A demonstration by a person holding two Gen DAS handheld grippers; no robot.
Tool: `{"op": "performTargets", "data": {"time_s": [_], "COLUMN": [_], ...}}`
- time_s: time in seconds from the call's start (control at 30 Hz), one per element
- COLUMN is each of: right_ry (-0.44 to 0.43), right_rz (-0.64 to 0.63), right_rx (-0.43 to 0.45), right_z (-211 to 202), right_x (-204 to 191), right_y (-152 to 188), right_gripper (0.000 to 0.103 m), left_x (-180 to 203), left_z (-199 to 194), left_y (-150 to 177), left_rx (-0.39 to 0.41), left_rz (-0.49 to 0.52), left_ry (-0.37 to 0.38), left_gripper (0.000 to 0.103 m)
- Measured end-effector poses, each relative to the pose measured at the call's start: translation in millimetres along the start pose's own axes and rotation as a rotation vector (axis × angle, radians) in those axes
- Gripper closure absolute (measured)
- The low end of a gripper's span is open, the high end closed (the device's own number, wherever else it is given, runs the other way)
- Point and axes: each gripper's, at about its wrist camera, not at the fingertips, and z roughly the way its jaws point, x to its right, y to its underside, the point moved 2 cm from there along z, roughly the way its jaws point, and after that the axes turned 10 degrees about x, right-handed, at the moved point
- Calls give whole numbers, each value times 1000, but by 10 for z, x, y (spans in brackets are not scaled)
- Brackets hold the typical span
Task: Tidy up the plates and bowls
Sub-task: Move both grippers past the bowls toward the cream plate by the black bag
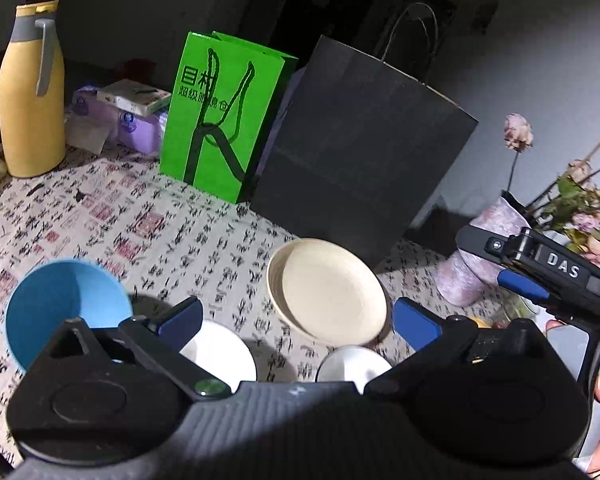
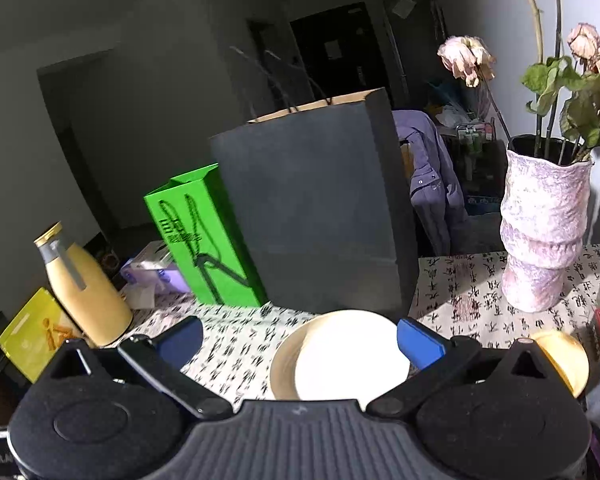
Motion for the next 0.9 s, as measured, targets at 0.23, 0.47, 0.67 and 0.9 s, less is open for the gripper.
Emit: {"op": "performTargets", "data": {"time_s": [0.23,0.47,0.67,0.9], "right_ry": [11,0,15,-19], "right_rz": [5,13,4,-48], "right_rx": [-15,-38,-27,-36], "right_z": [504,855,907,983], "right_x": [214,475,597,584], "right_y": [68,432,450,475], "right_gripper": [0,0,0,0], "left_x": [67,50,28,121], "left_z": [388,852,1136,1427], "left_y": [-1,206,327,366], "left_rx": [0,-31,-17,6], "left_rz": [-4,46,42,82], "left_ry": [-63,-169,-261,-328], "left_gripper": [0,0,0,0]}}
